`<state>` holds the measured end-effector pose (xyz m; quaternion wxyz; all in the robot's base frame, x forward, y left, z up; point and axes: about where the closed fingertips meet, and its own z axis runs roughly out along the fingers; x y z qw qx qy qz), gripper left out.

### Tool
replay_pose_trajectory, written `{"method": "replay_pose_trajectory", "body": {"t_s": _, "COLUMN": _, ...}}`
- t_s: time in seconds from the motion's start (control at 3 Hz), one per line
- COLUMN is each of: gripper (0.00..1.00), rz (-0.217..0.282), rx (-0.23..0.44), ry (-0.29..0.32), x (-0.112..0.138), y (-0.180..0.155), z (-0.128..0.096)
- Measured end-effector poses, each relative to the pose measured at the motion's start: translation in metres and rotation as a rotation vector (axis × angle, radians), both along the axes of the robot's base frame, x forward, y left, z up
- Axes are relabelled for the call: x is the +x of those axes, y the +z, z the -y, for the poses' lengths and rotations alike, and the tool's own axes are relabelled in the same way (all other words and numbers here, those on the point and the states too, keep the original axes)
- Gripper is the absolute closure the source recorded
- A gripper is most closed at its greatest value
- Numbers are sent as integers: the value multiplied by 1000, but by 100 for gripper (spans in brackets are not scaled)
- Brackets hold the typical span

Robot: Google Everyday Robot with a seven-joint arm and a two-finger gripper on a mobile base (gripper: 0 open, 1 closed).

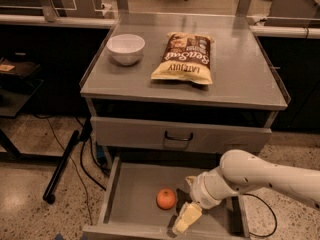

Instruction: Pick orange from middle drawer and place on counter

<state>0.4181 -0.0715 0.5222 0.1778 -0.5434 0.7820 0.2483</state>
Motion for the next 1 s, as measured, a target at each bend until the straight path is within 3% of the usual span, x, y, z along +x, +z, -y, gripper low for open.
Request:
{"method": "replay_pose_trajectory", "body": {"t_s": 0.67, "gripper": 0, "rz": 79, "rx": 80, "ry": -5, "x": 21, "y": -25, "z": -18}}
{"method": "replay_pose_trajectory", "body": {"t_s": 1.0, "gripper": 0, "rz": 79, "rx": 80, "ry": -5, "x": 21, "y": -25, "z": -18}}
